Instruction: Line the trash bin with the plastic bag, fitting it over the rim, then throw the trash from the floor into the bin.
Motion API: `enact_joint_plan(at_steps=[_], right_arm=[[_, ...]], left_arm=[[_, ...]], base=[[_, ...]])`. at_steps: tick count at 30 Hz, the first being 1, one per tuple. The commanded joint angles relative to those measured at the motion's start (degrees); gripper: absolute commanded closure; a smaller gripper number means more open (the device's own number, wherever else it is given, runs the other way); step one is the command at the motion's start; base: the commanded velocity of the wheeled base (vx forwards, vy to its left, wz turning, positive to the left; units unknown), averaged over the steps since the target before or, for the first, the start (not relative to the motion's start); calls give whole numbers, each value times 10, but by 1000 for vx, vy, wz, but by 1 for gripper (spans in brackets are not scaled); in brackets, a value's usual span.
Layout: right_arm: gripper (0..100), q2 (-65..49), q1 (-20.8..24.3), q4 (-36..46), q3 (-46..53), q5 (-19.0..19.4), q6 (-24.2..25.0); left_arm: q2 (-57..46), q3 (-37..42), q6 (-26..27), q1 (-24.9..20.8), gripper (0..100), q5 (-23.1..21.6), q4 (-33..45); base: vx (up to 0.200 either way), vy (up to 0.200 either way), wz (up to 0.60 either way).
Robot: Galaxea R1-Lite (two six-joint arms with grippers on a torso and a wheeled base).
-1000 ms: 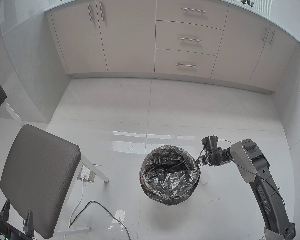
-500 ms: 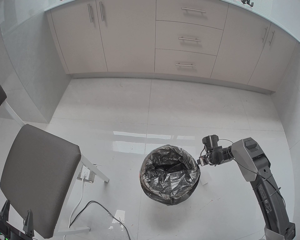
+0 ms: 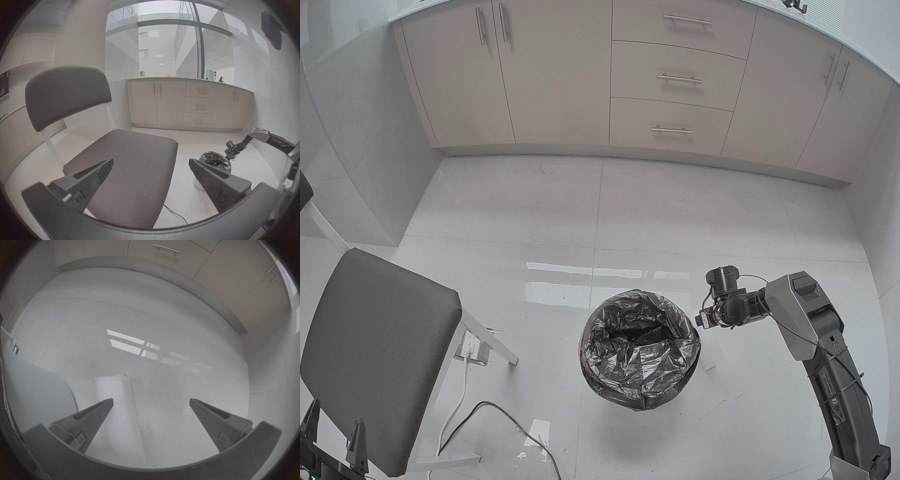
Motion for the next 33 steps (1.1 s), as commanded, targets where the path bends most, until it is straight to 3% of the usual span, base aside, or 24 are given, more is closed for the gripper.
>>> enact_joint_plan(at_steps=[1,23,33], right_arm=[[0,-14,-2,-3,0,0,1],[0,20,13,34,0,2,6],[0,86,12,41,0,2,6]], left_arm=[[-8,0,0,0,0,0,0],[-8,0,-1,0,0,0,0],[-8,0,-1,0,0,1,-1]], base=[[0,0,0],[0,0,0],[0,0,0]])
